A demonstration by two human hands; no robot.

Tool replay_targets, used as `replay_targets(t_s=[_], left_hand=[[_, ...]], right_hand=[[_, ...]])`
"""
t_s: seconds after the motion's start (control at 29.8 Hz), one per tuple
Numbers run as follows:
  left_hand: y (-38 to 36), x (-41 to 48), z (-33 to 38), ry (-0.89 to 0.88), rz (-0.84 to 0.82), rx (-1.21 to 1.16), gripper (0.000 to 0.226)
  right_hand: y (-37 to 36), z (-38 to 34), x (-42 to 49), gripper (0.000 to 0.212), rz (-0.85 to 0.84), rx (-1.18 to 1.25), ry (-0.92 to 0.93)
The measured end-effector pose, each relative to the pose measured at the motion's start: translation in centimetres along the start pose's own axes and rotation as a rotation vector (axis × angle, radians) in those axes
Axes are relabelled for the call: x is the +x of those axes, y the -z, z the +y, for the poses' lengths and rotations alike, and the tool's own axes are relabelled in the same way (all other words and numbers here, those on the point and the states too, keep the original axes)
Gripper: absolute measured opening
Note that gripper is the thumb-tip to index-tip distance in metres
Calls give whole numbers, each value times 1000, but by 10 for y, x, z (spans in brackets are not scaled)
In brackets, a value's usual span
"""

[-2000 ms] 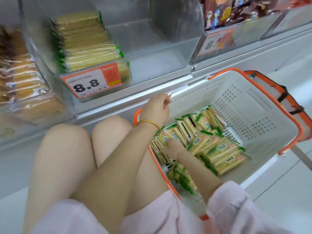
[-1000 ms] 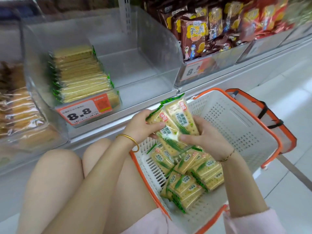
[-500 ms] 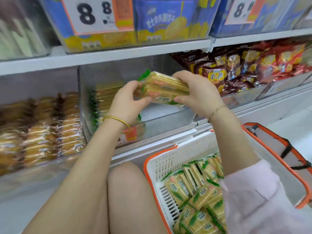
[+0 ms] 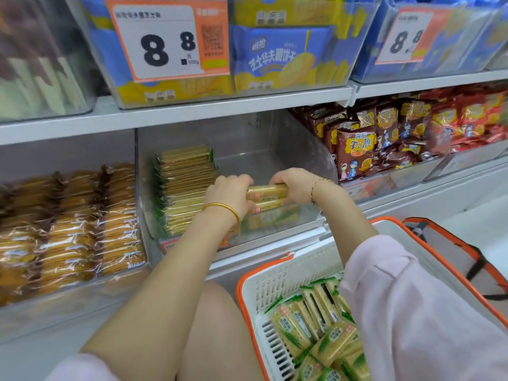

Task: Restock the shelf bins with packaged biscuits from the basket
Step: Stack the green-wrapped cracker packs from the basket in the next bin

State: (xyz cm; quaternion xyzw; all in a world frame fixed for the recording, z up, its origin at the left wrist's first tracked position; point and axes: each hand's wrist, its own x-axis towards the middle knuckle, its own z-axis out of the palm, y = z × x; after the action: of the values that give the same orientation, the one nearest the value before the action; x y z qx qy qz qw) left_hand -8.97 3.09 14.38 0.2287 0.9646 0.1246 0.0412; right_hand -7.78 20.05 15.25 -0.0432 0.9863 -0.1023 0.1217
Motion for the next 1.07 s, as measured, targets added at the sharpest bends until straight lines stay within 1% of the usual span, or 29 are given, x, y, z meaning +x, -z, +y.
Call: replay_targets(t_s=[0.1,0.2,0.27,0.34,0.4,0.47,0.64,0.8,0.87,0.97,1.07], left_hand=[[-3,1,3,-2,-10,48,33],[0,4,3,-19,-52,83,29],[1,5,2,-36,-111,76,29],[1,6,1,-40,-159,61,28],[-1,6,-1,-37,-196,69,29],[-2,6,-1,-25,-224,83,33],[-1,-5,2,27,-210,72,34],[-7,-24,9,-5,-248,108,52],[-9,-28,9,-24,-222,127,53],[-10,-33,9,-43,-174,133,51],[-9,-35,10,-49,-155,132,51]], right_hand=[[0,1,5,38,-112,19,-13],[5,2,3,43,-207,151,-59],[10,0,-1,40,-205,232,-94],[11,0,-1,33,-194,121,-119],[8,-3,-2,32,-196,-22,-193],[4,-5,0,33,-223,-80,-214],[2,-12,-2,32,-145,-59,-182],[2,-15,-1,35,-228,-69,-216],[1,-14,0,37,-219,-74,-234],[-5,-13,3,32,-203,-85,-259],[-11,-9,8,32,-187,-46,-275]])
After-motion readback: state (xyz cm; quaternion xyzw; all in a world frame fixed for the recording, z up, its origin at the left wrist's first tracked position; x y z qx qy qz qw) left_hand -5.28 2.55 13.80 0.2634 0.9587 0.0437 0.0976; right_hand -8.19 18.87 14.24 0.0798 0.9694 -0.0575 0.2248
